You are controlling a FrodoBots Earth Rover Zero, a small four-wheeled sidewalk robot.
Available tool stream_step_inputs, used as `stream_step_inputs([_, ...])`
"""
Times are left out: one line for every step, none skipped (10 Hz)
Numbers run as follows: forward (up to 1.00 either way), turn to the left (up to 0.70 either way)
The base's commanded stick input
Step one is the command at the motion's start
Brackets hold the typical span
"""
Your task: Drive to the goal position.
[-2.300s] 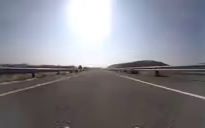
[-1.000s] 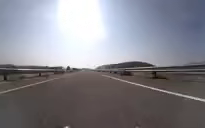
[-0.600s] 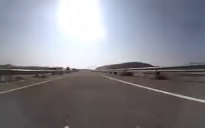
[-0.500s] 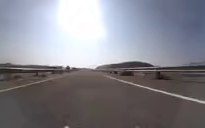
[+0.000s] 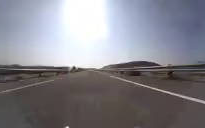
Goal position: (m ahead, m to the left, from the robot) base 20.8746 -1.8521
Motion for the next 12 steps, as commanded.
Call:
stream_step_inputs([1.0,0.0])
stream_step_inputs([1.0,0.0])
stream_step_inputs([1.0,0.0])
stream_step_inputs([1.0,0.0])
stream_step_inputs([1.0,0.0])
stream_step_inputs([1.0,0.0])
stream_step_inputs([1.0,0.0])
stream_step_inputs([1.0,-0.02])
stream_step_inputs([1.0,-0.13])
stream_step_inputs([1.0,-0.24])
stream_step_inputs([1.0,-0.09])
stream_step_inputs([1.0,0.0])
